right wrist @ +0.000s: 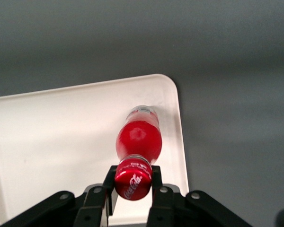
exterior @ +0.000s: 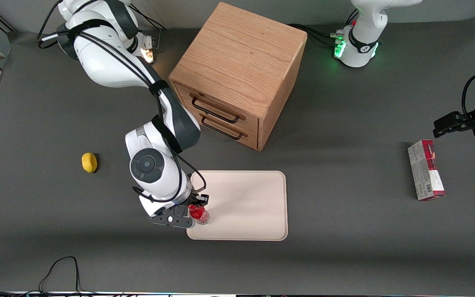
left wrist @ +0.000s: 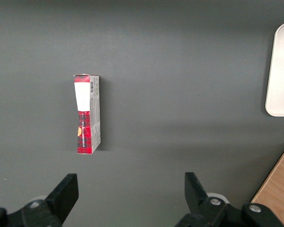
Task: Place coke bottle on tray
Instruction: 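Lower the bottle onto the tray's edge and open the right gripper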
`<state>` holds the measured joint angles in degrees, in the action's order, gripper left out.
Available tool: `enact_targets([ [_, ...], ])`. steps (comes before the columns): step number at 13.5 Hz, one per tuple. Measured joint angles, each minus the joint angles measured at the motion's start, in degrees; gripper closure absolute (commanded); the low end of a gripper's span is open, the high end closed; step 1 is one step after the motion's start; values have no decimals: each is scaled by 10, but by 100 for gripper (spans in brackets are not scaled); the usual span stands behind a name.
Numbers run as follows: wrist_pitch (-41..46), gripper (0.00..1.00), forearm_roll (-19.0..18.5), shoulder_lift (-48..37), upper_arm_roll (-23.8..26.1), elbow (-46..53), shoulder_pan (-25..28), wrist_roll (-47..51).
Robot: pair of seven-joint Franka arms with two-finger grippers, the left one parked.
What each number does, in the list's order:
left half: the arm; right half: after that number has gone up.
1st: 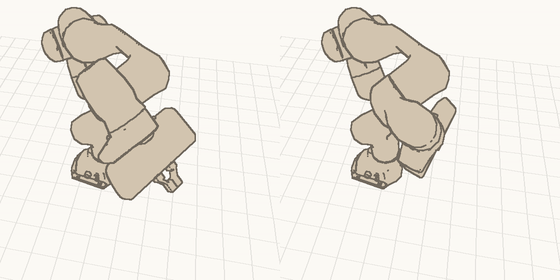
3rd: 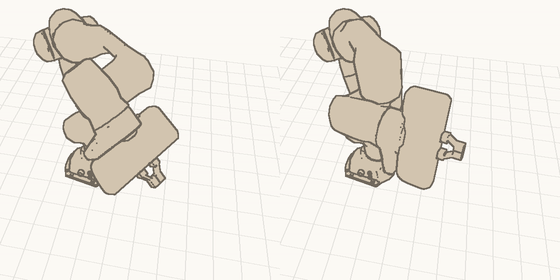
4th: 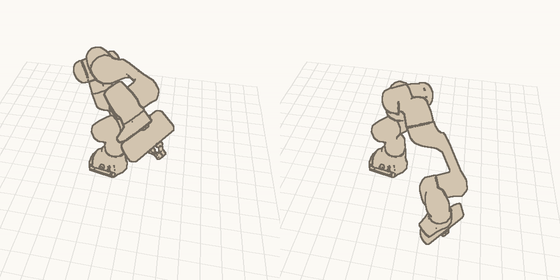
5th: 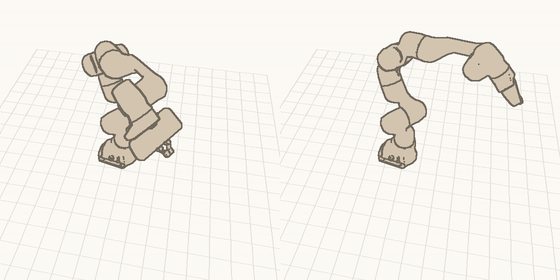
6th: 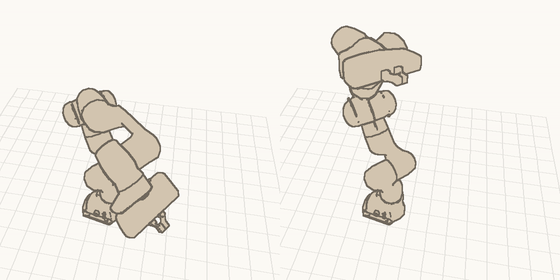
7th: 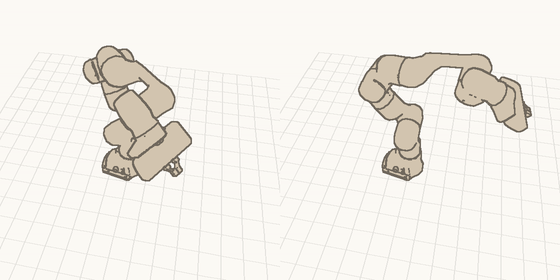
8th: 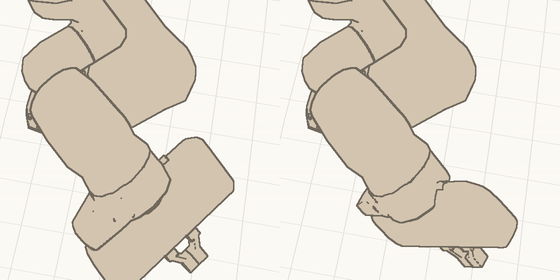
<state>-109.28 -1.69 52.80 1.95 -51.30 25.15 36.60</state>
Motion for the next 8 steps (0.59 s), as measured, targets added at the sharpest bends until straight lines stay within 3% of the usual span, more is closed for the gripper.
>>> enact_targets([
  [6,-8,100,-1,5,-7,4,-1,0],
  [7,-8,82,-1,7,-7,4,-1,0],
  [8,-8,6,-1,8,-8,4,-1,0],
])
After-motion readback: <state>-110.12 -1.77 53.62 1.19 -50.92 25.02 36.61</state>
